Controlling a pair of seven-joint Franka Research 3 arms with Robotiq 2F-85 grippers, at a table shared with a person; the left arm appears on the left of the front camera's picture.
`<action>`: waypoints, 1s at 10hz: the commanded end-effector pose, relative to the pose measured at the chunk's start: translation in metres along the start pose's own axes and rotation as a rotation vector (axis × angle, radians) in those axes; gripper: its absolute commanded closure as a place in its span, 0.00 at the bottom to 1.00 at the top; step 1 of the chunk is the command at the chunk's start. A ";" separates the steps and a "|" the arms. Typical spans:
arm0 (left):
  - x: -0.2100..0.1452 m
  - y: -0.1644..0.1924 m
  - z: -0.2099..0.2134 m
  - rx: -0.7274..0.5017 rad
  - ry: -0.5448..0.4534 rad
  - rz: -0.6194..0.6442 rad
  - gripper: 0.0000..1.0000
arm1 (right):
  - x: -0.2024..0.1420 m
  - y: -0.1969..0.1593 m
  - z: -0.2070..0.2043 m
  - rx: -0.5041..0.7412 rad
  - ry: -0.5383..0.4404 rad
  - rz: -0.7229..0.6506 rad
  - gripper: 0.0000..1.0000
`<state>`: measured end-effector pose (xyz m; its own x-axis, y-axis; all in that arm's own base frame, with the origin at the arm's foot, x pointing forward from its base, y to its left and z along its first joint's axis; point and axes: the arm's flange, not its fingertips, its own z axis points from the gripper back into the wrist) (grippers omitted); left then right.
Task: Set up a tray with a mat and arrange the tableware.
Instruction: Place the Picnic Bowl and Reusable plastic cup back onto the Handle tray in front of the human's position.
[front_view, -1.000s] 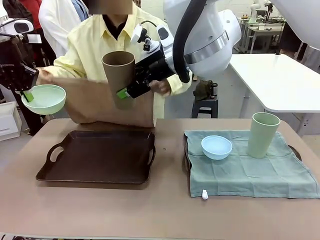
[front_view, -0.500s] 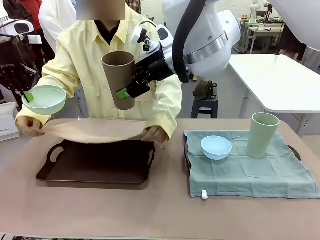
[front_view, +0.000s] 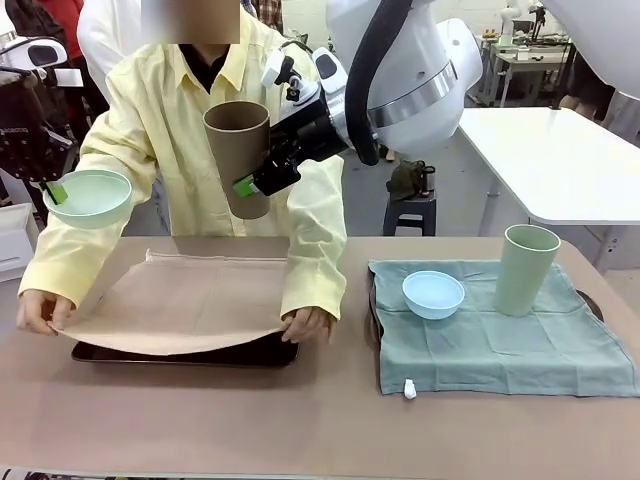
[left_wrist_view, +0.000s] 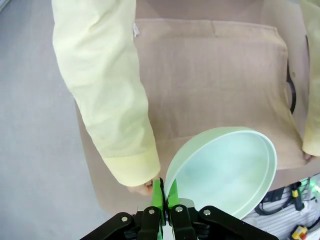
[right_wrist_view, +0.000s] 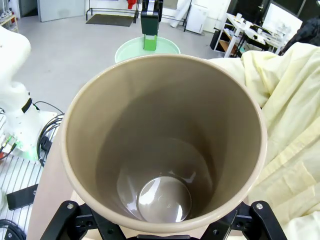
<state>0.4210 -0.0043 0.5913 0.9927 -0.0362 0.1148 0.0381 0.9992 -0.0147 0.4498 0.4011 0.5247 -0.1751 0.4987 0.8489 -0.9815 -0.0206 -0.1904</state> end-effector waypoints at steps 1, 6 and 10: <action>0.001 0.000 0.001 0.002 -0.016 -0.001 1.00 | 0.001 -0.001 -0.001 -0.003 -0.003 0.014 1.00; 0.001 0.000 0.001 0.002 -0.016 -0.001 1.00 | 0.001 -0.001 -0.001 -0.003 -0.003 0.014 1.00; 0.001 0.000 0.001 0.002 -0.016 -0.001 1.00 | 0.001 -0.001 -0.001 -0.003 -0.003 0.014 1.00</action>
<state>0.4210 -0.0043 0.5913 0.9927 -0.0362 0.1148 0.0381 0.9992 -0.0147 0.4498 0.4011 0.5247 -0.1751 0.4987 0.8489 -0.9815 -0.0206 -0.1904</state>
